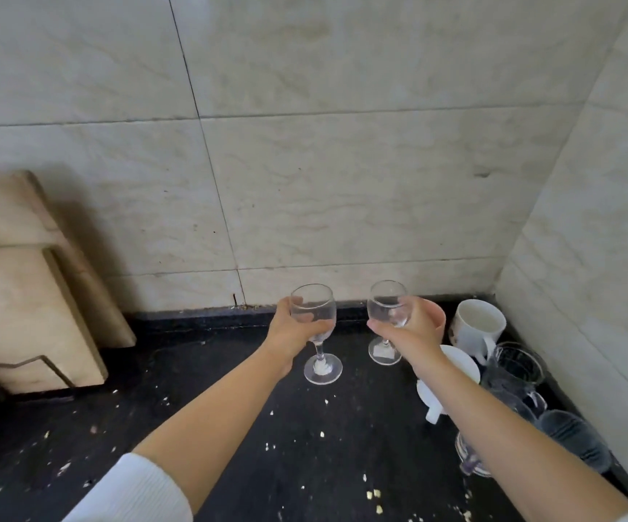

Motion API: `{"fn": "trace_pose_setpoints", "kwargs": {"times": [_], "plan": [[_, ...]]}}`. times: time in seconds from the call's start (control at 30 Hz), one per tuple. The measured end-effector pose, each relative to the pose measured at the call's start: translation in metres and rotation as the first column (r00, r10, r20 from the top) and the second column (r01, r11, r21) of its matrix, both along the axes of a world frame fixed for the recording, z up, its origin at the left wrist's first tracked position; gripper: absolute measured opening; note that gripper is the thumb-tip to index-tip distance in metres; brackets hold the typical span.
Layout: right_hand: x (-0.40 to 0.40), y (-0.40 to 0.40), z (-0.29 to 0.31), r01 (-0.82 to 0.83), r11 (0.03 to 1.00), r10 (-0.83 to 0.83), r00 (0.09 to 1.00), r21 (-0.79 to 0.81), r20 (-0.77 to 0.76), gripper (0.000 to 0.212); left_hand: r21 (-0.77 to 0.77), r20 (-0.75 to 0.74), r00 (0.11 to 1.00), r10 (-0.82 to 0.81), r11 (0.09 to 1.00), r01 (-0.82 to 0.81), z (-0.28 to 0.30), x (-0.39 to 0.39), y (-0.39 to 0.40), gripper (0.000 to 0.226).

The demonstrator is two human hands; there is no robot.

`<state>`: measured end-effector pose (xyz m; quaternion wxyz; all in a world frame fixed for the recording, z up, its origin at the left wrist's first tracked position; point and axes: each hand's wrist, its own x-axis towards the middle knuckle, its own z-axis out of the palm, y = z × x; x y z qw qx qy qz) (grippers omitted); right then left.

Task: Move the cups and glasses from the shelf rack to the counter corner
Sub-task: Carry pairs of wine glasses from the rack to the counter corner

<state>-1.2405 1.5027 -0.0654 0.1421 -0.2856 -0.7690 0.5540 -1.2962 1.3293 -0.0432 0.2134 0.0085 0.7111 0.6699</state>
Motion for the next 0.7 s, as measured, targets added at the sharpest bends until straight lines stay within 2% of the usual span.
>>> {"fn": "trace_pose_setpoints", "kwargs": {"times": [0.13, 0.27, 0.4, 0.47, 0.6, 0.7], "plan": [[-0.034, 0.027, -0.021, -0.068, 0.993, 0.06, 0.995, 0.098, 0.08, 0.065, -0.217, -0.133, 0.991, 0.007, 0.976, -0.036, -0.026, -0.024, 0.036, 0.071], [-0.062, 0.04, -0.039, -0.076, 0.973, 0.06, 0.995, 0.22, 0.08, 0.048, -0.337, -0.268, 0.962, -0.049, 0.94, -0.046, -0.049, -0.048, 0.064, 0.088], [-0.072, 0.049, -0.059, -0.097, 0.977, 0.078, 0.991, 0.188, 0.105, 0.069, -0.407, -0.257, 0.964, -0.07, 0.912, -0.043, -0.072, -0.066, 0.084, 0.089], [-0.076, 0.053, -0.067, -0.119, 0.961, 0.087, 0.987, 0.249, 0.138, 0.073, -0.428, -0.236, 0.969, -0.068, 0.903, -0.041, -0.082, -0.074, 0.093, 0.089], [-0.08, 0.061, -0.072, -0.178, 0.84, 0.024, 0.956, 0.513, 0.292, 0.065, -0.447, -0.202, 0.979, -0.015, 0.891, -0.078, -0.094, -0.083, 0.106, 0.09], [-0.085, 0.069, -0.08, -0.242, 0.735, 0.039, 0.948, 0.634, 0.316, 0.065, -0.447, -0.18, 0.984, 0.01, 0.89, -0.091, -0.099, -0.09, 0.113, 0.089]]}}
